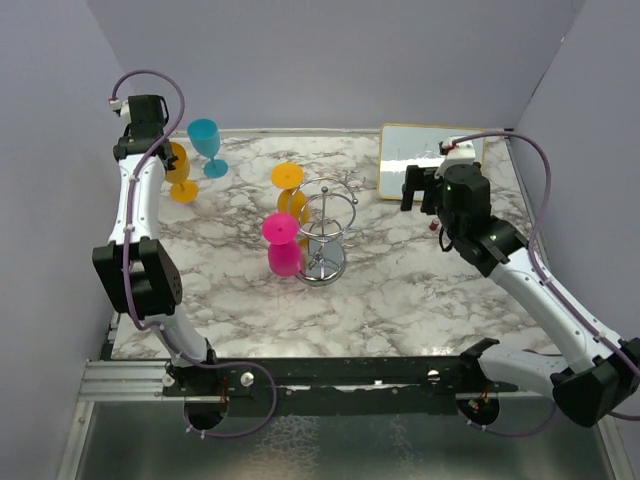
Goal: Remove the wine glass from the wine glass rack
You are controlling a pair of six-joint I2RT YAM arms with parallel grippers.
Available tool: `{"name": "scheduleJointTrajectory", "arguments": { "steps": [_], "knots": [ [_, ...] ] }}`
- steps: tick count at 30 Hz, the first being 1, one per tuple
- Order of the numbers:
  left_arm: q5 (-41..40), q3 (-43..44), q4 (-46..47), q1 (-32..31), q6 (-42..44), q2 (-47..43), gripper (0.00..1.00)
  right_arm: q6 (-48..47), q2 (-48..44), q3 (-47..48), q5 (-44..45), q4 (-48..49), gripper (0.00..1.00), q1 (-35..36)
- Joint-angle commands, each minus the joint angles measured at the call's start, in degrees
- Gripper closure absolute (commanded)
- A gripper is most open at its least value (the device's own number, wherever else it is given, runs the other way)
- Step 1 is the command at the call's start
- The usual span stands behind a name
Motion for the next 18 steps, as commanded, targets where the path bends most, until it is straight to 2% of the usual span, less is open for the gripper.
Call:
{"name": "scheduleJointTrajectory", "arguments": {
  "steps": [1,4,10,18],
  "knots": [
    [-0.25,7.09,3.84,1.34,-1.62,7.63,1.00,2.16,1.32,1.27,-10.95,-2.30,0.00,-3.33],
    [2.27,13.00,2.89,2.35,-2.26,13.71,1.00,2.18,1.99,2.46,-13.53,-2.90,0.00,-5.41],
    [-0.17,24.41,0.10,2.76,-2.95,23.00,1.00,1.88,2.30,2.50,-14.72,-3.26,0.00,-6.11],
    [-3.27,30.37,-0.69,3.05,-1.53,27.95,1.00,1.52,1.79,1.57,-14.74,-1.90,0.00,-6.11]
  ]
}}
